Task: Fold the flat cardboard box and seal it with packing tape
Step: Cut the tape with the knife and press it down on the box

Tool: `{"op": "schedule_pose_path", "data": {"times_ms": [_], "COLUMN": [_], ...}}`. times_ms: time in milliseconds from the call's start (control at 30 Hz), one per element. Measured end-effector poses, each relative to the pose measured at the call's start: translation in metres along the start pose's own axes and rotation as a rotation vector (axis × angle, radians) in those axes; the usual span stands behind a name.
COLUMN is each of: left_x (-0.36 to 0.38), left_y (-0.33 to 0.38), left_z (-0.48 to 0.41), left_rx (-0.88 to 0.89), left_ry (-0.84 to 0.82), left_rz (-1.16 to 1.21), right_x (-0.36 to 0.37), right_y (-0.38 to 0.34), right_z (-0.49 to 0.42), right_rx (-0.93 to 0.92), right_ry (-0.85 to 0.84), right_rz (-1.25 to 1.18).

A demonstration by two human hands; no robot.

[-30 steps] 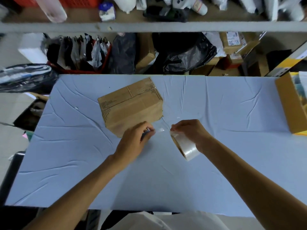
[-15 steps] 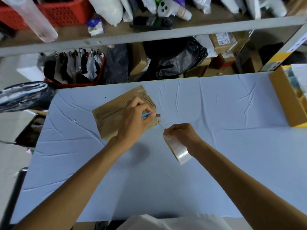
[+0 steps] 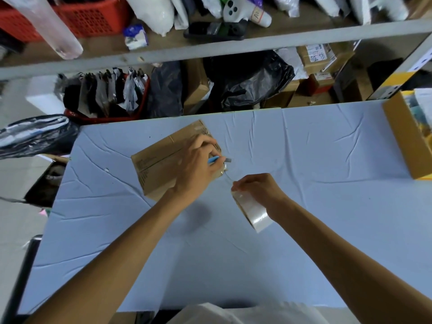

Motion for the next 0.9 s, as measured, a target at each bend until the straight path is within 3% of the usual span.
{"op": "schedule_pose_path", "data": {"times_ms": [233,333,467,900], "left_x": [-0.004,0.004,0.008,0.018], "left_y": [-0.005,-0.005,-0.008,-0.006], "left_z": [-0.005,-0.004,-0.002,-0.002], "left_rx": [-0.052,-0.026,-0.029,-0.029], "left_ry": [0.029,-0.031,-0.103,-0.117], "left_rz": [0.129,0.13,0.078,-0.122], "right_x": [-0.012,-0.015,-0.015,-0.019], "right_y": [0.017,0.021,0.021,0.02], "right_z": [-0.003,-0.005,-0.008,-0.012], "right_rx": [0.06,0.09,0.083,0.042], "right_ry": [0.045,0.045,0.044,0.023], "right_rz": [0.034,0.046,0.041,0.081]}}
Point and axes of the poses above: each hand's wrist, its own z-axis away from the middle knuckle, its own x-axis out of the palm, y = z × x, the point moved 6 cm from there along -z, towards the middle knuckle, and after that the axes turned 9 degrees about -y, right-handed, at the moved point
